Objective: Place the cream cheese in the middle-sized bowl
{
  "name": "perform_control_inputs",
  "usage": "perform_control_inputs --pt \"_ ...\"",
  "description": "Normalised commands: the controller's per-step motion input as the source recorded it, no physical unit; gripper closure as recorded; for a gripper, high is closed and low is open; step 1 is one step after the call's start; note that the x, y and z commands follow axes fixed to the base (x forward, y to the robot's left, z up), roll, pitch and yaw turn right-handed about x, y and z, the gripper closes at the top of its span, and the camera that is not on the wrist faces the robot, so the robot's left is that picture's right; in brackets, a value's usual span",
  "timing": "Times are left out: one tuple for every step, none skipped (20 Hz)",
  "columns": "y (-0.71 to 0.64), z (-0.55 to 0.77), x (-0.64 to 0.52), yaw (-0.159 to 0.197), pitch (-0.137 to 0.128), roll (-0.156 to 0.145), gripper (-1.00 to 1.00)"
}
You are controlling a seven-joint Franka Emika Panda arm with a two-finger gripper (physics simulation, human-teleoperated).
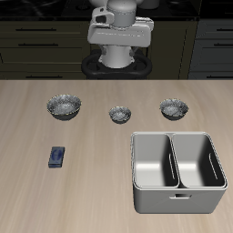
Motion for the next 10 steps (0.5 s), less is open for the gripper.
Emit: perform_control_inputs --pt "-0.35 0.00 0.06 0.008 0.020 -0.041 -1.00" --pt "-0.18 0.09 0.07 0.132 -0.073 0.080 -1.00" --pt "-0.41 0.01 0.14 -0.005 0.039 -0.033 -1.00" --pt "-0.36 0.00 0.17 0.029 0.041 0.009 -1.00" --pt "-0.22 0.01 0.07 0.012 0.002 -0.031 -1.00" --pt "-0.64 0.02 0.22 0.054 0.014 0.044 -1.00" --pt "-0.24 0.00 0.11 0.036 -0.006 -0.027 -1.00" --pt "-0.53 -0.03 0.20 0.006 0.062 -0.019 -1.00" --pt "0.00 0.00 0.00 0.000 0.000 0.000 -1.00" --pt "-1.53 0.07 0.36 0.012 0.064 -0.040 -1.00"
